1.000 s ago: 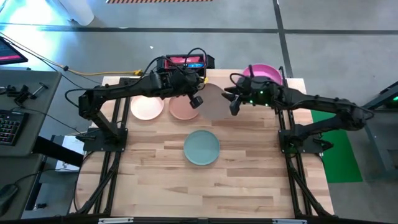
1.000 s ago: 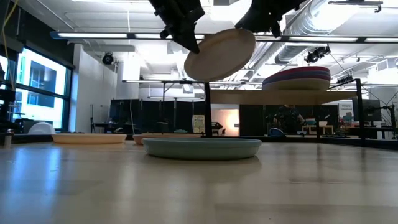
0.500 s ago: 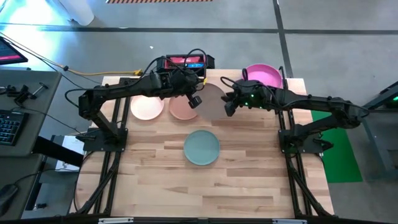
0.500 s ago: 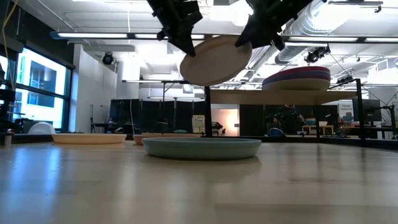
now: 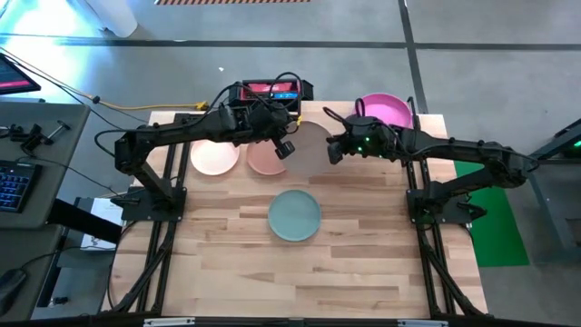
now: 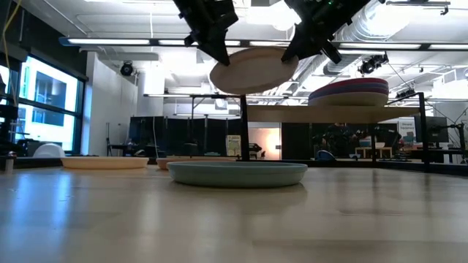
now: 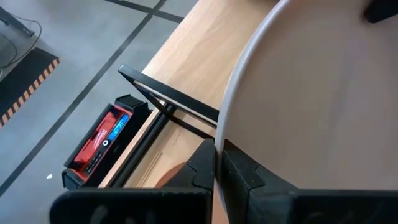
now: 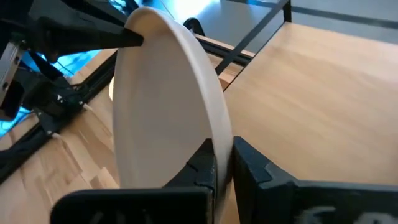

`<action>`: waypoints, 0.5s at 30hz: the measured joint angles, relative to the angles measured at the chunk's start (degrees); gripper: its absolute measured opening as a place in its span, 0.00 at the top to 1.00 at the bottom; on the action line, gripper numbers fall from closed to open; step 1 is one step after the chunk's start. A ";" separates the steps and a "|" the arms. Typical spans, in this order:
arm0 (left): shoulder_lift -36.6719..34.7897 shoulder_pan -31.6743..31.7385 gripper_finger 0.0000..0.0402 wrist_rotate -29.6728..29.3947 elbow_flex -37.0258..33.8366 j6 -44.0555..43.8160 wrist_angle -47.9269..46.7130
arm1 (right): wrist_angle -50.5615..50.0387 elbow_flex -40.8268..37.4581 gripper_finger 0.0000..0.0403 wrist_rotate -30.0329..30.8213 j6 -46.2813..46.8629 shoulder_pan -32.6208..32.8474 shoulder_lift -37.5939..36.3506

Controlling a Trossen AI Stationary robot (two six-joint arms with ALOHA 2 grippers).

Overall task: Place and stack plates onto a shelf
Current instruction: Put the gray plate on the shelf

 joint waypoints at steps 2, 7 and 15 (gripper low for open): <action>0.00 0.02 0.98 0.32 0.00 0.06 0.09 | -0.08 0.00 0.99 0.12 1.40 0.02 0.00; -0.02 0.58 0.91 4.54 0.00 0.26 0.44 | -0.40 0.00 1.00 0.93 3.34 0.02 0.00; -0.59 2.24 0.80 8.64 -0.04 -0.24 0.59 | -1.30 0.00 1.00 1.94 4.18 -0.11 -0.02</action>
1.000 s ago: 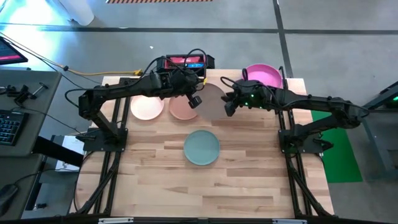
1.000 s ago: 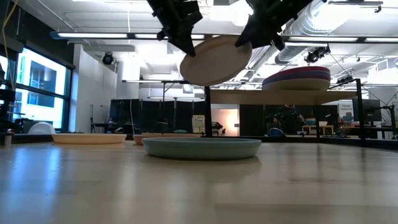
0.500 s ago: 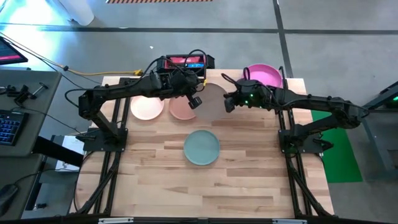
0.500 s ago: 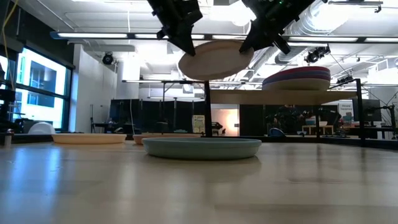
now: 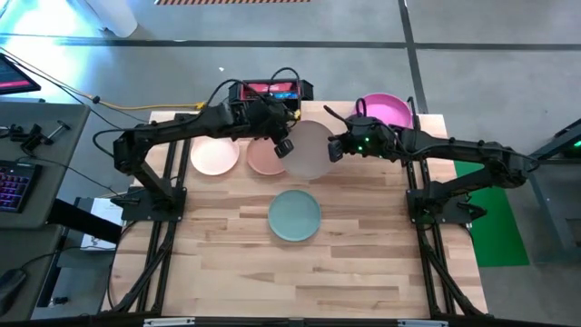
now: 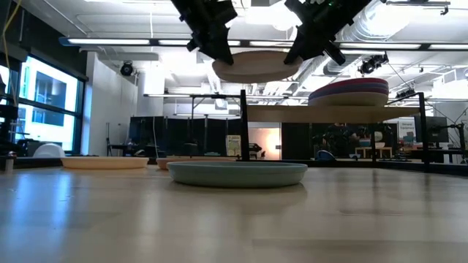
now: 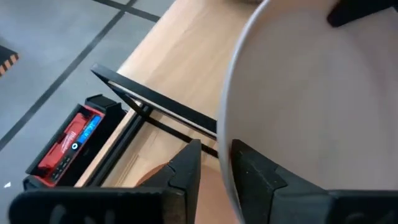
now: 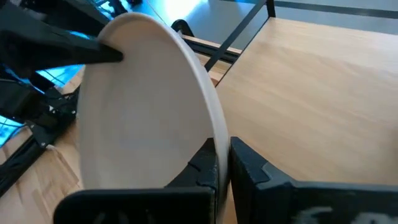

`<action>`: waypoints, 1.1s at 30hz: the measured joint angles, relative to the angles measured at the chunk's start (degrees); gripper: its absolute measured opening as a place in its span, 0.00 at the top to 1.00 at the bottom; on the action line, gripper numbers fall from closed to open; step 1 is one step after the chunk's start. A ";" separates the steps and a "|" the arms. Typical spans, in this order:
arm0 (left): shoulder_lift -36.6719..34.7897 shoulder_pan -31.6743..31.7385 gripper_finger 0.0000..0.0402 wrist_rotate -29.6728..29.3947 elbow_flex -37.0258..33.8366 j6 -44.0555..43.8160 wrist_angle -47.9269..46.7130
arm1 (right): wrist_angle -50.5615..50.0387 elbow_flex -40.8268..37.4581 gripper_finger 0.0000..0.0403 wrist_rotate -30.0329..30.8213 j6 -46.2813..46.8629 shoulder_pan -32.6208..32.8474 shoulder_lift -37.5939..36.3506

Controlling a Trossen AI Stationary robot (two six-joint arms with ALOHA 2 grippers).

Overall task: Place and stack plates onto a shelf
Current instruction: Put the gray plate on the shelf

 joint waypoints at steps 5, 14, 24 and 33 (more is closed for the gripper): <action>-2.40 0.48 0.76 -0.06 -0.07 -0.02 3.02 | 0.30 0.02 1.00 -0.04 0.03 -1.23 -0.38; -7.95 1.28 0.75 -0.46 -0.05 -0.02 6.32 | -0.40 0.02 1.00 0.01 -1.53 -6.67 -0.70; -10.39 1.26 0.75 -0.27 -0.03 -0.02 5.93 | -0.48 0.02 1.00 1.98 -2.66 -14.98 -0.59; -10.39 1.24 0.75 -0.27 -0.03 -0.02 3.65 | -1.94 0.02 1.00 3.39 -2.88 -17.57 -0.46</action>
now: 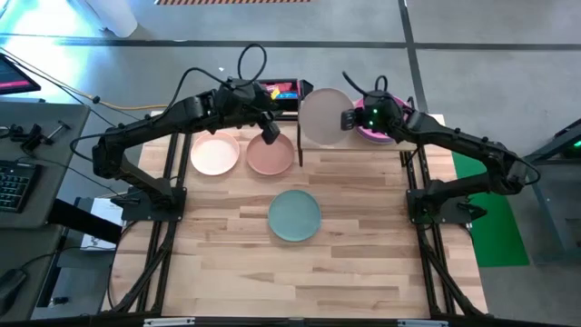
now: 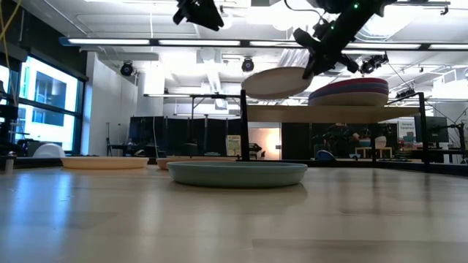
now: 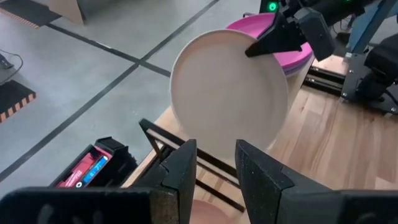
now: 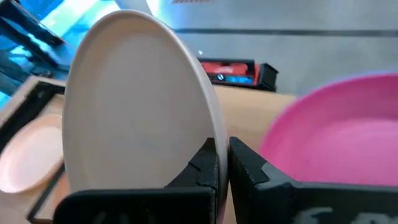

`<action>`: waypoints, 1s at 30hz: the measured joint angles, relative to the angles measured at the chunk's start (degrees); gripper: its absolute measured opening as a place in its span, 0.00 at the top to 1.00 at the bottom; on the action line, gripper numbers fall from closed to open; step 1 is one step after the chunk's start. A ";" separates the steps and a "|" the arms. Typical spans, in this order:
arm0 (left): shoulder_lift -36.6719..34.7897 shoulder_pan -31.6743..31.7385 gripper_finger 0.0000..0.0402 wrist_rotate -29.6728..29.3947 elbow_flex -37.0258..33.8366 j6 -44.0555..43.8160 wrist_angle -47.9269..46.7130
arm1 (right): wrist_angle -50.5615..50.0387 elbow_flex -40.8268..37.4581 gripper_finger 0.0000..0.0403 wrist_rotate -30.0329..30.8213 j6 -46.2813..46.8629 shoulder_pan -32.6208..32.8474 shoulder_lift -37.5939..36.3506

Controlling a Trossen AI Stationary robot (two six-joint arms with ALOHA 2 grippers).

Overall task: Place and stack plates onto a shelf
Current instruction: Put the gray plate on the shelf

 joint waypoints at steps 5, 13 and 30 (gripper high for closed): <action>0.00 0.00 0.75 0.00 0.00 0.00 -0.91 | -4.34 0.00 1.00 0.00 1.48 -0.09 0.00; 0.00 0.00 0.75 0.00 0.00 0.87 -0.89 | -4.29 0.00 1.00 -0.08 2.52 -0.09 0.69; 0.02 0.00 0.75 0.13 0.00 0.46 -2.25 | -2.52 0.00 1.00 0.48 2.88 -0.05 5.44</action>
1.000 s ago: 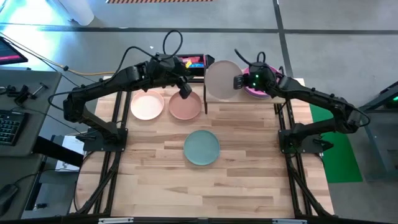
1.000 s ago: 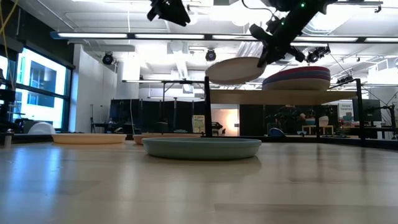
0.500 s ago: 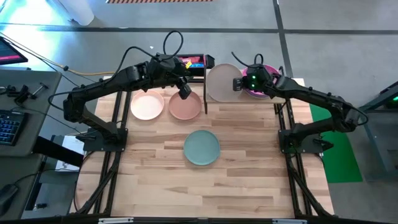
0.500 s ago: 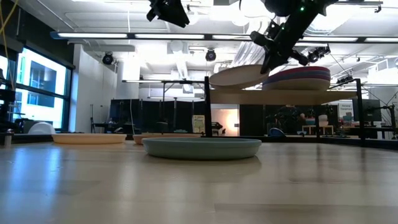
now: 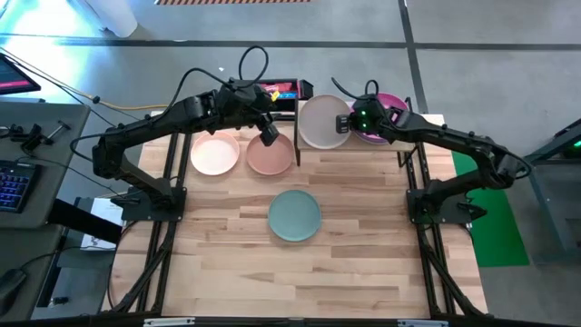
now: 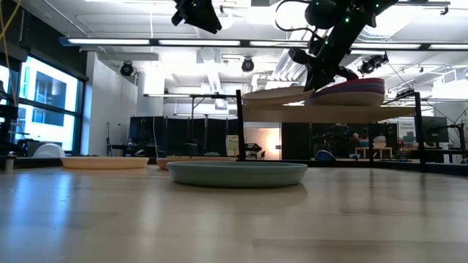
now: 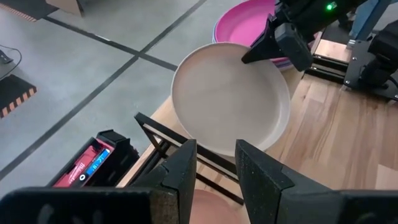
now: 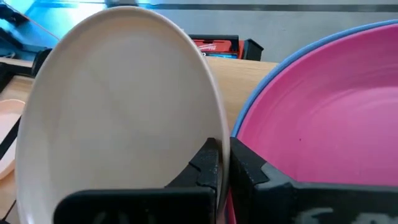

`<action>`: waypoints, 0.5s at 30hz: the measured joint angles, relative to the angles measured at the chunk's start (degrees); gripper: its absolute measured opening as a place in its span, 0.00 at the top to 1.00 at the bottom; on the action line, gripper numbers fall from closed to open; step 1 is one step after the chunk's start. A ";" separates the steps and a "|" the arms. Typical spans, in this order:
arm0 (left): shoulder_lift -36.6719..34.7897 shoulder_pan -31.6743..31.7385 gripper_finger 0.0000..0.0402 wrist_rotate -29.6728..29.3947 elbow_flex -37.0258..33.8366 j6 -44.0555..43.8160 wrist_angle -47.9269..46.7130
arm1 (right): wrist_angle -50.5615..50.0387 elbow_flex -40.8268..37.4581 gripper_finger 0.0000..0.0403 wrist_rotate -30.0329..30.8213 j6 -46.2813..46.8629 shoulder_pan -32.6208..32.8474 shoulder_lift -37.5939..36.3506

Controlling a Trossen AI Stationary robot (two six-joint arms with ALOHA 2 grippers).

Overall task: Place and stack plates onto a shelf
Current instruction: Put the gray plate on the shelf

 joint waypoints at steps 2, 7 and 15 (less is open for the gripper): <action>0.00 0.00 0.75 0.02 0.00 0.00 -0.16 | 0.14 0.00 1.00 -0.20 -0.39 -0.03 0.01; 0.02 0.00 0.75 0.02 0.00 0.00 -0.16 | 0.34 0.00 1.00 -1.70 -1.08 -0.04 0.00; 0.01 0.00 0.75 0.02 0.00 -0.02 -0.16 | 0.94 0.00 0.89 -2.21 1.03 -0.02 0.00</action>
